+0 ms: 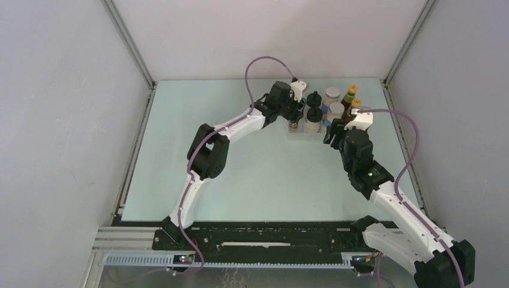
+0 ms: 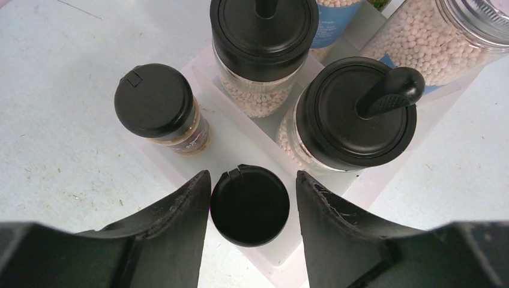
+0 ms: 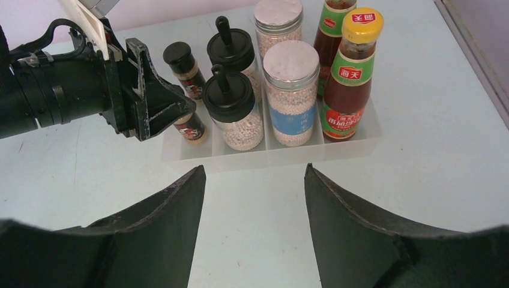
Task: Organize the condiment bottles
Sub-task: Place the bottle in the storage box.
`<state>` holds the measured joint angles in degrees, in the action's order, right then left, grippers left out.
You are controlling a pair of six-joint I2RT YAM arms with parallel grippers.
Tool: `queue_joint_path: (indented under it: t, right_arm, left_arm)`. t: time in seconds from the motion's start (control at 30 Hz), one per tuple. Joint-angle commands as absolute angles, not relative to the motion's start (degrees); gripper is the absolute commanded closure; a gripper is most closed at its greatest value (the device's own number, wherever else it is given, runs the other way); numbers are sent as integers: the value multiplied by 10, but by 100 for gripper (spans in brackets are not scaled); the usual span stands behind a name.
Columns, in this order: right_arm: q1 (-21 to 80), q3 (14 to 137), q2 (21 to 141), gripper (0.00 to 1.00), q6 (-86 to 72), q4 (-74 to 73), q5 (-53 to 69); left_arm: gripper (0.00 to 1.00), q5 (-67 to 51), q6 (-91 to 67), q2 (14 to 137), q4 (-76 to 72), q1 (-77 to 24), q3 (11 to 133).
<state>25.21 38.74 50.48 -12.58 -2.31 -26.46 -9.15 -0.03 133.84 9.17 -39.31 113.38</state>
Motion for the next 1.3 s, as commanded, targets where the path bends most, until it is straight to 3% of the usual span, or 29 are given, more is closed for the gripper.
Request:
queue_joint_path:
  t: [0.0,0.83,1.27]
  right_arm:
    - [252,409,501,30,-132,-12,-268]
    - [258,409,487,30,-133,-27,-271]
    - [251,420,517,27,-107,18,-266]
  left_arm:
    - [41,-79,-16,1314,72,-399,1139]
    - [38,-23,-4,1189,71,-409,1091]
    - [37,115,22,959,3,-401,857]
